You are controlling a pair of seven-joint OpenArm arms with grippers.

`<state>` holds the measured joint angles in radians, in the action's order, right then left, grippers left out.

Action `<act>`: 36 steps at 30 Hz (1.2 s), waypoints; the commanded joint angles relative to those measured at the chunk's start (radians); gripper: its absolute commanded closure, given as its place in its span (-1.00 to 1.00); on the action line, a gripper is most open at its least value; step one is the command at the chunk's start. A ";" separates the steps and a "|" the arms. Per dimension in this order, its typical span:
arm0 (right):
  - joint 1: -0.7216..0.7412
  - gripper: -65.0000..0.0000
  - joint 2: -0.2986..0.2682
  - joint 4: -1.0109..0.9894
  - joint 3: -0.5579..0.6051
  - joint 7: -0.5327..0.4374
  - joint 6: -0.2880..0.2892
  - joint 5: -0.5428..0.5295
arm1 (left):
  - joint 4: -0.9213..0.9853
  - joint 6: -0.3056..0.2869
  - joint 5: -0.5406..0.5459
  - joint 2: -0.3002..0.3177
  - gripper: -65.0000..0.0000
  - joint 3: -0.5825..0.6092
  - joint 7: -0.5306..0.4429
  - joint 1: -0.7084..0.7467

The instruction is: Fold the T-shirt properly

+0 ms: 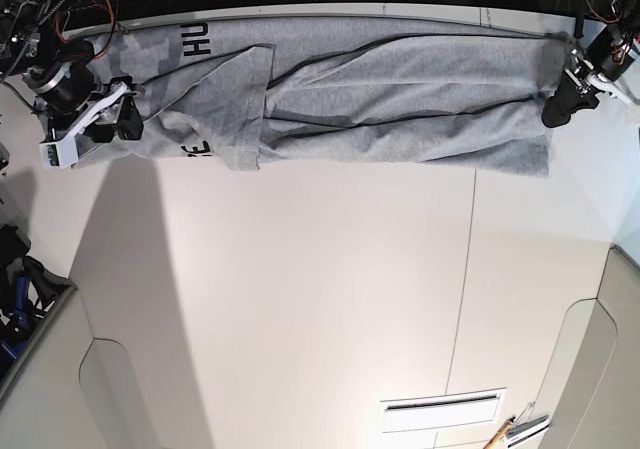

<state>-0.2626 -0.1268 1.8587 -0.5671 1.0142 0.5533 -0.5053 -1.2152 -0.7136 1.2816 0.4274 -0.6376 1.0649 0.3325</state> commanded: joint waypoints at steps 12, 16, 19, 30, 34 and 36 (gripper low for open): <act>0.007 0.09 -0.011 0.017 -0.005 -0.019 0.001 -0.018 | -0.036 0.015 -0.061 0.005 0.96 0.055 0.031 0.005; 0.007 0.09 -0.011 0.017 -0.005 -0.019 0.000 -0.018 | -0.107 0.015 0.011 0.005 1.00 0.021 0.032 0.006; 0.007 0.09 -0.011 0.017 -0.005 -0.019 0.000 -0.018 | -0.202 0.015 0.071 0.005 1.00 -0.005 0.037 0.005; 0.007 0.09 -0.011 0.017 -0.005 -0.019 0.000 -0.018 | -0.575 0.015 0.200 -0.114 1.00 0.015 0.148 0.024; 0.007 0.09 -0.011 0.017 -0.005 -0.019 0.000 -0.018 | -0.618 0.015 0.202 -0.175 1.00 0.104 0.147 0.045; 0.007 0.09 -0.011 0.017 -0.005 -0.019 0.000 -0.018 | -0.618 0.015 0.202 -0.196 1.00 0.178 0.139 0.043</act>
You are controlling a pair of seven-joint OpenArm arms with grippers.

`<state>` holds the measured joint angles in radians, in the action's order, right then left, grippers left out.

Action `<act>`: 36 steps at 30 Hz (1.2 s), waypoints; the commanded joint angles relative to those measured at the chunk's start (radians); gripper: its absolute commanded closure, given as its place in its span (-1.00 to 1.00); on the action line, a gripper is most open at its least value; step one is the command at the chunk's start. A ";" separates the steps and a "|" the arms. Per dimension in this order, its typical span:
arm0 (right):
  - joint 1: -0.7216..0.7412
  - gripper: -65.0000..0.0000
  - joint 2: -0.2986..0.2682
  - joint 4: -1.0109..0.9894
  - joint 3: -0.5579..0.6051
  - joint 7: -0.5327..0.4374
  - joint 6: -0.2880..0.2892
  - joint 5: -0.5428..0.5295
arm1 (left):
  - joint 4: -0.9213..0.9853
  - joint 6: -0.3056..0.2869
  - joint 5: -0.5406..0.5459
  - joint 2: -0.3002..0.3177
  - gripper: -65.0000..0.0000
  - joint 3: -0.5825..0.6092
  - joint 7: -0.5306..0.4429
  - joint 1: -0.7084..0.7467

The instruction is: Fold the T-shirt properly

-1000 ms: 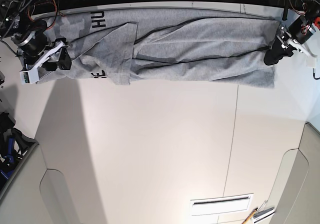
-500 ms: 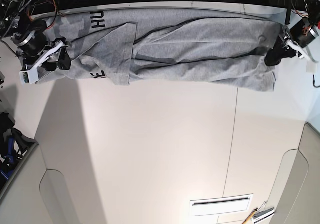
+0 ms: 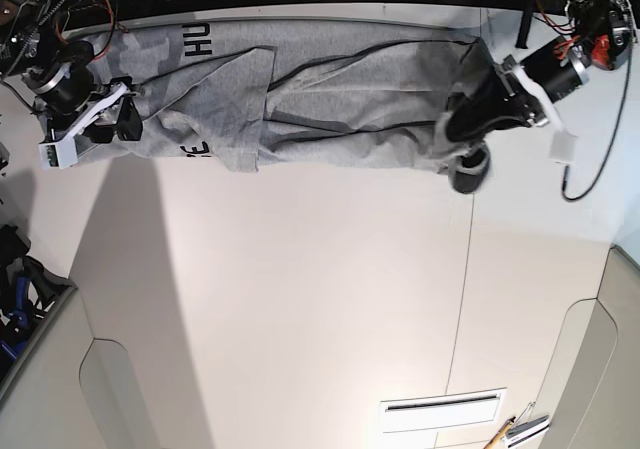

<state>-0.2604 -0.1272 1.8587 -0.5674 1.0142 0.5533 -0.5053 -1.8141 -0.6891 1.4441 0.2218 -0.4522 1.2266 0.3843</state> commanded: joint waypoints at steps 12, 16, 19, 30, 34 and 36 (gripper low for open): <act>0.005 0.09 -0.011 0.017 -0.005 -0.019 0.000 -0.018 | -0.019 -0.009 -0.118 -0.082 1.00 0.434 -0.080 -0.097; 0.005 0.09 -0.011 0.017 -0.005 -0.019 0.000 -0.018 | -0.019 -0.009 -0.209 -0.089 1.00 0.516 -0.105 -0.113; 0.005 0.09 -0.011 0.017 -0.005 -0.019 0.000 -0.018 | -0.019 -0.009 -0.230 -0.089 0.99 0.538 -0.105 -0.113; 0.005 0.09 -0.011 0.017 -0.005 -0.019 0.000 -0.018 | -0.019 -0.009 -0.229 -0.089 0.07 0.539 -0.175 -0.121; 0.005 0.09 -0.015 0.021 -0.029 -0.020 0.000 -0.003 | -0.019 -0.009 -0.233 -0.089 0.07 0.537 -0.175 -0.121; 0.005 0.09 -0.037 0.023 -0.069 -0.019 -0.005 0.011 | -0.019 -0.009 -0.248 -0.089 0.07 0.537 -0.175 -0.121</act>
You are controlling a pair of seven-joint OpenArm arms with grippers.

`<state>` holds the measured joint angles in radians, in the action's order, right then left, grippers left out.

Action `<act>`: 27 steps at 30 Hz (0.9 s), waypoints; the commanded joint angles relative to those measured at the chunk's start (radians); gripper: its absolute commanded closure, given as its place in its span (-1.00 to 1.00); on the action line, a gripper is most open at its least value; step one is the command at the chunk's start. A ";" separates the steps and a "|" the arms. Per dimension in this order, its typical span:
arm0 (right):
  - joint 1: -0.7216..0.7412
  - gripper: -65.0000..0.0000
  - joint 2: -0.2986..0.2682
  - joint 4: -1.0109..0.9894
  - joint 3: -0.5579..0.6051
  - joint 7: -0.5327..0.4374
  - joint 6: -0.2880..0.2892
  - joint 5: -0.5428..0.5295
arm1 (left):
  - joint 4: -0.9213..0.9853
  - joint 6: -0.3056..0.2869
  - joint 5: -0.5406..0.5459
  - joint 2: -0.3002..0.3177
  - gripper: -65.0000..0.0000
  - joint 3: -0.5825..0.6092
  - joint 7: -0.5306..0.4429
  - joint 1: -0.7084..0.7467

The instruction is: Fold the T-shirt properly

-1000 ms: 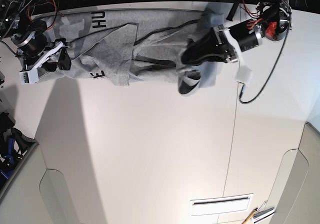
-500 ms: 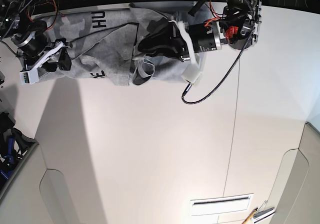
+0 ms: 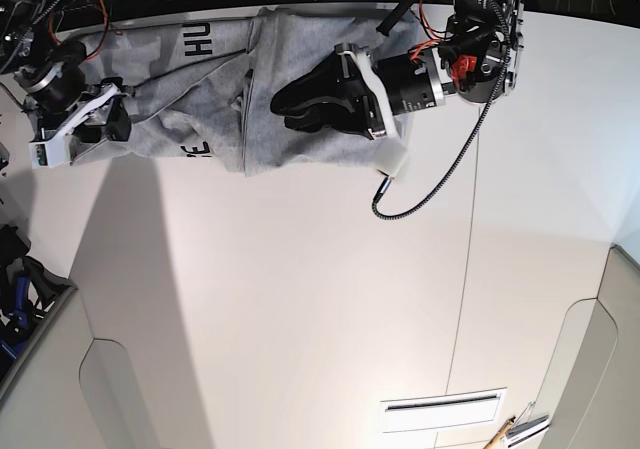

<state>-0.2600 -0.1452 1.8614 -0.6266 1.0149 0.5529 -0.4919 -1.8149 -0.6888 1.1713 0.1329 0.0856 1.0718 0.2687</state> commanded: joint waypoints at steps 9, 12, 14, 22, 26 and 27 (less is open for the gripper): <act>-0.001 -0.23 -0.164 0.000 -0.203 -0.015 -0.011 -0.011 | -0.019 -0.009 0.013 0.001 0.07 0.000 -0.019 -0.006; -0.001 -0.23 -0.185 -0.055 -0.239 -0.009 -0.011 -0.127 | -0.019 -0.009 0.013 0.001 0.07 0.000 -0.020 -0.006; -0.001 -0.23 -0.201 -0.118 -0.251 0.013 -0.010 -0.209 | -0.019 -0.009 0.012 0.001 0.07 0.000 -0.019 -0.005; 0.033 -0.23 -0.270 -0.455 -0.251 0.103 0.031 -0.463 | -0.019 -0.009 -0.024 0.001 0.07 0.000 -0.021 -0.009; 0.053 -0.23 -0.273 -0.583 -0.241 0.157 0.047 -0.586 | -0.019 -0.009 -0.024 0.001 0.07 0.000 -0.021 -0.023; 0.051 -0.23 -0.273 -0.606 -0.231 0.163 0.048 -0.605 | -0.019 -0.009 -0.024 0.001 0.07 0.000 -0.021 -0.028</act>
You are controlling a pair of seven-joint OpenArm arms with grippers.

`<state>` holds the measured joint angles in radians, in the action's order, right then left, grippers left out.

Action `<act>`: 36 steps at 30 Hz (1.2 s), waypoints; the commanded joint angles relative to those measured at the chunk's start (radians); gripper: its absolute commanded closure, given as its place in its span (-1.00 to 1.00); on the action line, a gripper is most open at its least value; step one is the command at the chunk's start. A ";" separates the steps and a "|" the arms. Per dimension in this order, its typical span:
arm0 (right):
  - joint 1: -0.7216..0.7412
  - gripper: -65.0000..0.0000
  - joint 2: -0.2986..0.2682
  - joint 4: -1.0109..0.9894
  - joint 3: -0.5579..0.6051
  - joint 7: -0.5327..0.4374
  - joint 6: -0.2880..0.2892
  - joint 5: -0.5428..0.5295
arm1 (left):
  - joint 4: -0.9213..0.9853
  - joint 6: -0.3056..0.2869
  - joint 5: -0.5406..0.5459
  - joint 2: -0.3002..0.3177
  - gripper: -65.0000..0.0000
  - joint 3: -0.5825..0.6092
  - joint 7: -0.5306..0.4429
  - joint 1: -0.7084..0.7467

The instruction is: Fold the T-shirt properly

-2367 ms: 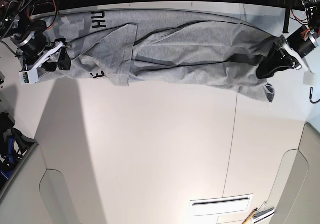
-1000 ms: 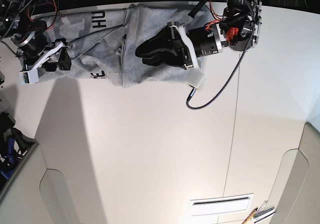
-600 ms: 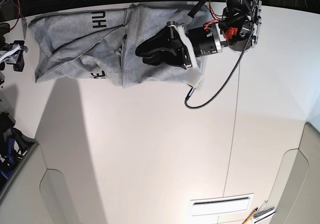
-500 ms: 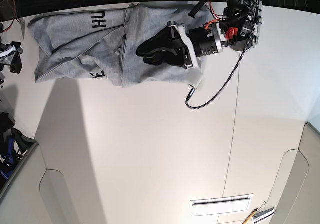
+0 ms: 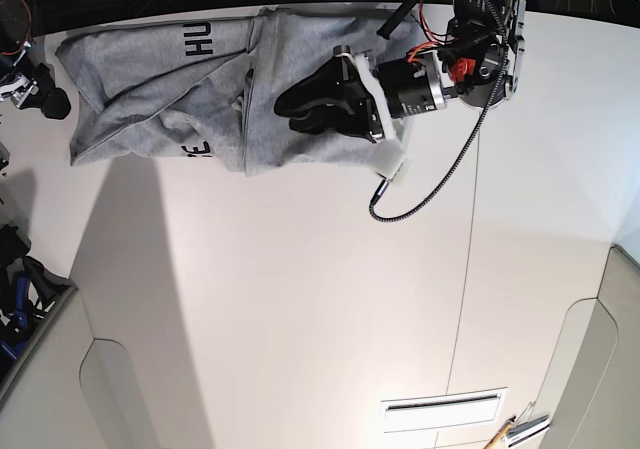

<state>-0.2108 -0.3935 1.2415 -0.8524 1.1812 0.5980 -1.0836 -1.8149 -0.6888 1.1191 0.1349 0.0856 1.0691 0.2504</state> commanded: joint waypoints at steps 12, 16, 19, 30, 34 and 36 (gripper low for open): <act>0.003 -0.23 -0.024 -0.038 0.233 0.017 0.003 -0.048 | -0.019 -0.009 0.026 -0.001 0.07 0.000 -0.018 -0.023; 0.006 -0.23 -0.009 -0.037 0.250 0.038 0.004 -0.069 | -0.019 -0.009 0.015 -0.001 0.07 0.000 -0.018 -0.023; 0.005 -0.01 -0.002 -0.036 0.250 0.041 0.004 -0.069 | -0.019 -0.009 0.016 -0.001 0.07 0.000 -0.018 -0.023; 0.036 1.00 -0.002 -0.008 0.250 0.144 0.002 -0.213 | -0.019 -0.009 0.013 -0.001 0.48 -0.382 -0.010 -0.016; 0.038 1.00 -0.002 0.079 0.250 0.171 0.009 -0.254 | -0.018 -0.009 -0.016 0.016 1.00 -0.579 0.052 -0.013; 0.038 1.00 -0.001 0.152 0.250 0.171 0.010 -0.242 | -0.017 -0.009 -0.078 0.045 1.00 -0.639 0.053 0.005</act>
<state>-0.1822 -0.3714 1.3808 -0.5953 1.3590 0.6025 -1.2945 -1.8149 -0.6888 1.0145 0.1696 -0.5507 1.1343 0.2577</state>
